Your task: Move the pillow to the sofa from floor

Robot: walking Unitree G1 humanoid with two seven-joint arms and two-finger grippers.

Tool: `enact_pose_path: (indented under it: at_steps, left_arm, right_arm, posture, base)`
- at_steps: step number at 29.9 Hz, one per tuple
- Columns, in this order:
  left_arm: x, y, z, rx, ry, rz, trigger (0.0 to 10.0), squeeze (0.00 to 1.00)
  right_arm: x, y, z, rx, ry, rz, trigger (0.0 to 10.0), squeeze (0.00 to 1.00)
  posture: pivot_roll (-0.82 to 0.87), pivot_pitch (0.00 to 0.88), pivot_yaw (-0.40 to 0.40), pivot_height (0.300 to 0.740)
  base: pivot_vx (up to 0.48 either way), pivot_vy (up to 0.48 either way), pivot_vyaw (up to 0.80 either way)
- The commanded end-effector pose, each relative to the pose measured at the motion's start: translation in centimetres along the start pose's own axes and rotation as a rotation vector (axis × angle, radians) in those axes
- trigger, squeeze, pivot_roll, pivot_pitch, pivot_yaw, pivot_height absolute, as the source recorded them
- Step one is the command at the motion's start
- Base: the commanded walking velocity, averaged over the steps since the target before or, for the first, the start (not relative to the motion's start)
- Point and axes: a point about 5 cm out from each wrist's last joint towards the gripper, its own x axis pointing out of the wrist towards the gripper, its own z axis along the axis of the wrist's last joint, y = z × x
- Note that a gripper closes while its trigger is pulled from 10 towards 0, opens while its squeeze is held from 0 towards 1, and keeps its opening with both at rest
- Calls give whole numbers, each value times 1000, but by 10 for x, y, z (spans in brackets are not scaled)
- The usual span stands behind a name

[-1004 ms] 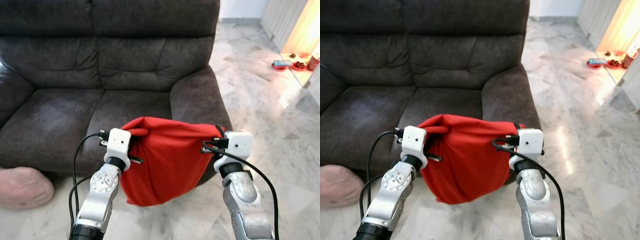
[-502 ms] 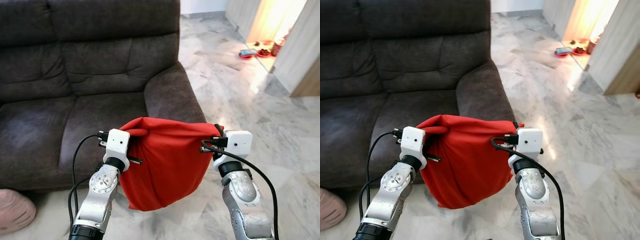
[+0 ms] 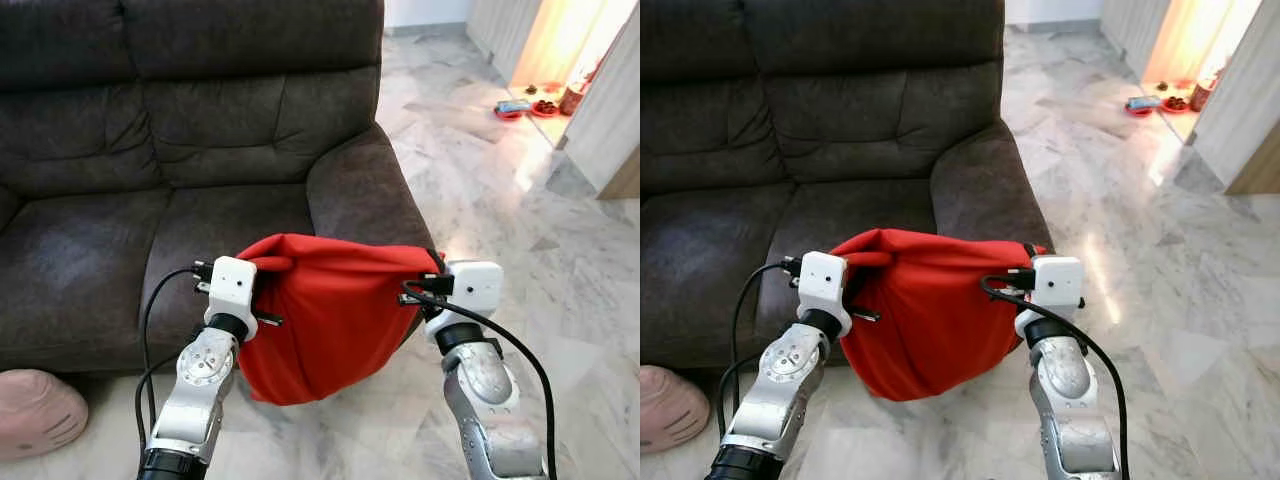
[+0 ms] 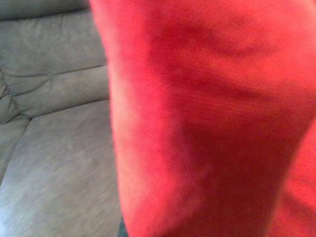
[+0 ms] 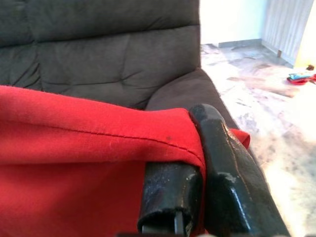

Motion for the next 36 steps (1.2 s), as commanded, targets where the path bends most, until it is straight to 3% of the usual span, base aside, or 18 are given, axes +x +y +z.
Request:
enact_pose_path:
  at_steps: [1,6,10,16,27,31,36]
  left_arm:
    - [1,9,12,0,-55,38,10000,0]
    - [1,9,12,-2,-55,42,10000,0]
    - [1,9,11,-5,-52,39,10000,0]
    - [1,8,12,4,-58,35,10000,0]
    - [0,9,16,11,-87,35,10000,0]
    - [0,10,25,51,-124,38,10000,0]
    - [-1,6,45,159,-204,17,10000,0]
  right_arm:
    - [3,3,18,5,-89,8,10000,0]
    - [4,3,18,7,-90,9,10000,0]
    - [4,3,18,15,-80,4,10000,0]
    - [4,4,18,2,-87,14,10000,0]
    - [4,3,20,4,-97,10,10000,0]
    - [4,2,25,12,-136,3,10000,0]
    - [0,-4,47,8,-250,-28,10000,0]
  posture:
    - [-128,93,32,739]
    - [-131,93,33,739]
    - [-132,94,34,739]
    - [-128,92,32,739]
    - [-128,94,35,739]
    - [-122,91,34,739]
    - [-120,87,38,739]
  base:
    - [0,0,0]
    - [0,0,0]
    - [0,480,0]
    - [0,0,-702]
    - [0,0,0]
    - [0,0,0]
    - [0,0,0]
